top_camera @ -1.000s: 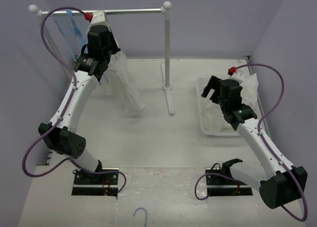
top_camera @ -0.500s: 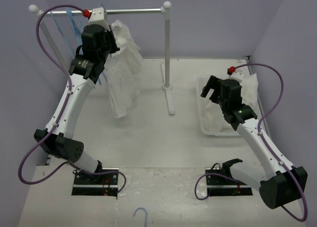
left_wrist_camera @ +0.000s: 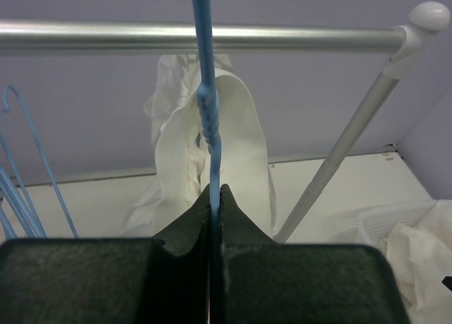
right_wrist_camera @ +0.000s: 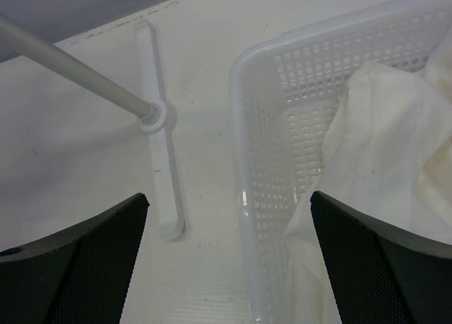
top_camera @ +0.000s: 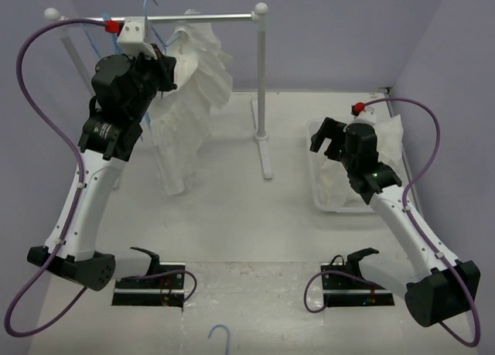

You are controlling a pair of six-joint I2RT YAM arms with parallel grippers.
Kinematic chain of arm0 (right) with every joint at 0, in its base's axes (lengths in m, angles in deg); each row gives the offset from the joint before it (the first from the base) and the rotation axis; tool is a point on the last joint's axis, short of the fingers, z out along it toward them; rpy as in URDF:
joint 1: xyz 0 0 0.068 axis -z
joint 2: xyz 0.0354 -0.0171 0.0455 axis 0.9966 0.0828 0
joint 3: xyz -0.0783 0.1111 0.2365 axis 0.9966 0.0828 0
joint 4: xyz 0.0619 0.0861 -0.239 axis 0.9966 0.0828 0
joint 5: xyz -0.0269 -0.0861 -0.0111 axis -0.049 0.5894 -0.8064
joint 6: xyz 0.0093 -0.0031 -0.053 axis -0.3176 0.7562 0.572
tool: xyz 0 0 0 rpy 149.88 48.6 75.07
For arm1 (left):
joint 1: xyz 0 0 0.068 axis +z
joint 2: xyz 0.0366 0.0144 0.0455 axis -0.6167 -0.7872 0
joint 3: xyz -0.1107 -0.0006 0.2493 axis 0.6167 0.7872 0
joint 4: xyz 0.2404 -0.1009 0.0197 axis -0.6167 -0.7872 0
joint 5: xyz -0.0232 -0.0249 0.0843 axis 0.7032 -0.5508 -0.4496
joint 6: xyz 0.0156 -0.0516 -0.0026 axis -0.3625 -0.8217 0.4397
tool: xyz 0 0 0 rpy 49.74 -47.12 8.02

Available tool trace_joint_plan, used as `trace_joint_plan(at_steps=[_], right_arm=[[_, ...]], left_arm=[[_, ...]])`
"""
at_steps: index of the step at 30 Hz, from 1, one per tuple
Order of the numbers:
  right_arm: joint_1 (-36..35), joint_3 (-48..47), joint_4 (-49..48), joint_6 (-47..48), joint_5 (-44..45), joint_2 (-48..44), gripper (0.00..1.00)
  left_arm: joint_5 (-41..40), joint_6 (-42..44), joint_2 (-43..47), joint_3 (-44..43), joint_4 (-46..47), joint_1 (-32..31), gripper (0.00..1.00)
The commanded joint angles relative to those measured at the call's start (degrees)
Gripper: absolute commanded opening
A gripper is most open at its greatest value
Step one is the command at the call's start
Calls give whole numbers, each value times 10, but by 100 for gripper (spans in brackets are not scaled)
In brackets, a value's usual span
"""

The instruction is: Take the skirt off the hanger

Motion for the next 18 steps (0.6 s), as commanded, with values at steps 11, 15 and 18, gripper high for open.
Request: trace_joint_plan(at_steps=[11,15,18], right_arm=[[-31,45,-103,73,-88,-57,99],[-106,42,-124,130,-111,-56,99],[-177,36,-126,196,-139,-47,99]], left_arm=[[30,-93,149,214,35,-16,0],[-92,-189,163,284,85,-65,0],[-202,-235,155,302,105,-123,0]])
